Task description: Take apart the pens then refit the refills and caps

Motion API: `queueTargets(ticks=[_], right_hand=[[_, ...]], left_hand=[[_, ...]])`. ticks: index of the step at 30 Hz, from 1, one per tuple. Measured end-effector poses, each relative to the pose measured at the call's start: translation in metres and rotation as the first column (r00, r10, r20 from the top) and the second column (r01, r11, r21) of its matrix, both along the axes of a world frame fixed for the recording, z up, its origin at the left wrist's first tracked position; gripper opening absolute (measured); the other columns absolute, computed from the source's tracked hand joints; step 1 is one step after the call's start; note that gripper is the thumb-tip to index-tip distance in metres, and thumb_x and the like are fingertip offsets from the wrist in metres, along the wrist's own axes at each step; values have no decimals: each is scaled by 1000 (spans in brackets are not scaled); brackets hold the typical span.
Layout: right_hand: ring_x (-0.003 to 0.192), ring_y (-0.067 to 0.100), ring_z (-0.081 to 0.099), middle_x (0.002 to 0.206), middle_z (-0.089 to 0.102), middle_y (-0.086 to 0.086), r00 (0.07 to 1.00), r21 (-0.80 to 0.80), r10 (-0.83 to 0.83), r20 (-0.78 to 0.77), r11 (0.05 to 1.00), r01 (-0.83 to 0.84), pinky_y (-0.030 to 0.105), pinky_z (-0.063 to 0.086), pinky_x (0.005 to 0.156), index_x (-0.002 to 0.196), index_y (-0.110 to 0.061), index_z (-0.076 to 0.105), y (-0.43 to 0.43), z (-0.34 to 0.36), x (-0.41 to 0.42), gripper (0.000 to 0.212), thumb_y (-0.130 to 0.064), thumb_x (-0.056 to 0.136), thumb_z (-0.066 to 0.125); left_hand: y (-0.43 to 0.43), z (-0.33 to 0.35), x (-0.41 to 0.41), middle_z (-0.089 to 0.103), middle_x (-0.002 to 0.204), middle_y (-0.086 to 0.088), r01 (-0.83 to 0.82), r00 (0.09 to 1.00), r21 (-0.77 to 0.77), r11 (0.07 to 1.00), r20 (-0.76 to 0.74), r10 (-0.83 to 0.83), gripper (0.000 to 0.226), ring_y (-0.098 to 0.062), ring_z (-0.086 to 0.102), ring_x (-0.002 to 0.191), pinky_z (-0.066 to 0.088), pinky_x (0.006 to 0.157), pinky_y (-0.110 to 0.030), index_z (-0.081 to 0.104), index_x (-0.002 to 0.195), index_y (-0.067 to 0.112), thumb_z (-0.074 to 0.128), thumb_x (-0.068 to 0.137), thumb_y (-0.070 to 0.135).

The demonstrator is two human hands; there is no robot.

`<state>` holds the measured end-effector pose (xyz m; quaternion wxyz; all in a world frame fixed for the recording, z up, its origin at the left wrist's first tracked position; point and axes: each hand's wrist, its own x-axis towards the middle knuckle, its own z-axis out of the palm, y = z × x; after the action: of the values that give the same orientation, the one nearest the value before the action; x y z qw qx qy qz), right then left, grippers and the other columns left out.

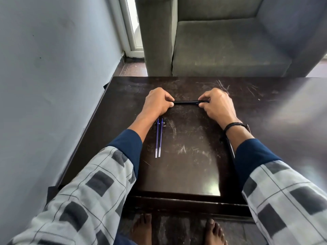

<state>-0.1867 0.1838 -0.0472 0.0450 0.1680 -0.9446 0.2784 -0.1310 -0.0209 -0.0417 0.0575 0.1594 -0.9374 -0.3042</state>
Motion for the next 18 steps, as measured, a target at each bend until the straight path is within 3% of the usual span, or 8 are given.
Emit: queueTargets(ticks=[8,13,15,18], right_hand=[[107,23,62,114,63,-1,993,-58,-102,61,993,105,35,50,89,113,-26,73,10,7,11,28,-19,85,77],[101,20,67,94,73,-6,968,-181,-219,122,954,239,33,52,90,99,-26,77,38,38,19,18,-19,83,78],[102,22,67,92,74,-4,961,-168,-241,133,950,261,36,54,91,92,-26,77,53,51,27,12,-20,82,79],[98,24,68,87,74,-1,955,-74,-246,165,963,260,31,52,85,79,-27,76,69,60,47,9,-19,79,80]], left_hand=[[-6,-3,10,63,117,0,-36,999,-7,999,-40,36,35,-21,66,106,51,97,-35,75,118,18,83,84,22],[-3,13,26,59,121,3,-47,994,47,998,-101,52,34,-22,65,108,50,100,-39,74,117,20,83,84,26],[1,23,37,61,119,4,-37,991,69,997,-125,45,32,-21,65,108,50,101,-41,75,116,21,82,85,27],[9,31,59,65,112,4,-29,990,112,993,-132,44,28,-18,65,105,52,100,-39,77,113,23,82,85,27]])
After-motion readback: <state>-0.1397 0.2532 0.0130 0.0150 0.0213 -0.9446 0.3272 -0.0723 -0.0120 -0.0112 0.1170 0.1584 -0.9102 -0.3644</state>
